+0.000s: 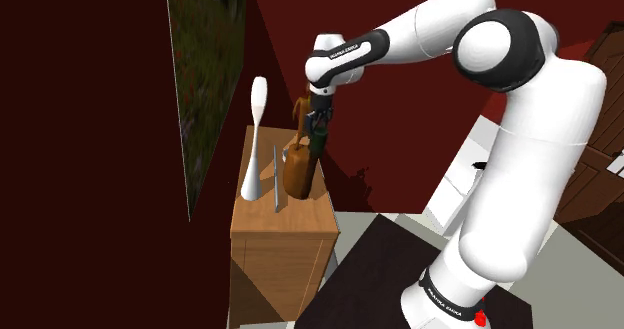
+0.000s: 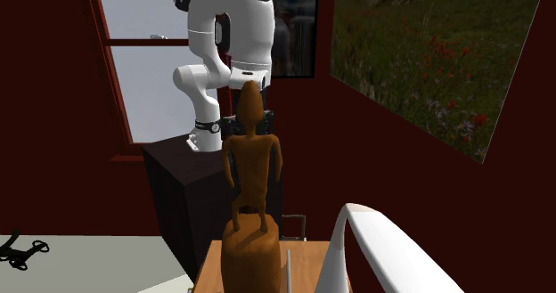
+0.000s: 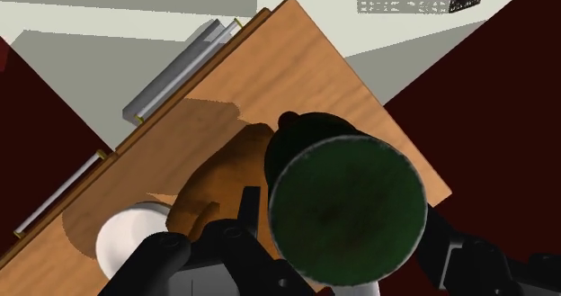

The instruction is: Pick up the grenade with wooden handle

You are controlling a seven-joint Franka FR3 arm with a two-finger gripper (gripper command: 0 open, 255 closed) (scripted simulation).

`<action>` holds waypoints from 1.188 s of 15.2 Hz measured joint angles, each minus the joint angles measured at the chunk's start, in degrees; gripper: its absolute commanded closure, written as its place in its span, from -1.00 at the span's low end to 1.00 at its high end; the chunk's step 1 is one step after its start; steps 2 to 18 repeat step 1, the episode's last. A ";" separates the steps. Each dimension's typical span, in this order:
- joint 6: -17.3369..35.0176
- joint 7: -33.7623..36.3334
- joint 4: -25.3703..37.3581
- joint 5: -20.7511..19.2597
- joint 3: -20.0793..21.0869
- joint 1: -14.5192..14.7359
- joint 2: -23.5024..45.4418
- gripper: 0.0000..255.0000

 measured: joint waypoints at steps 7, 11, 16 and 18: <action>-0.47 -0.07 0.32 -0.01 -0.02 -0.03 -0.16 1.00; -0.47 -0.07 0.32 -0.01 -0.02 -0.03 -0.16 1.00; -0.47 -0.07 0.32 -0.01 -0.02 -0.03 -0.16 1.00; -0.47 -0.07 0.32 -0.01 -0.02 -0.03 -0.16 1.00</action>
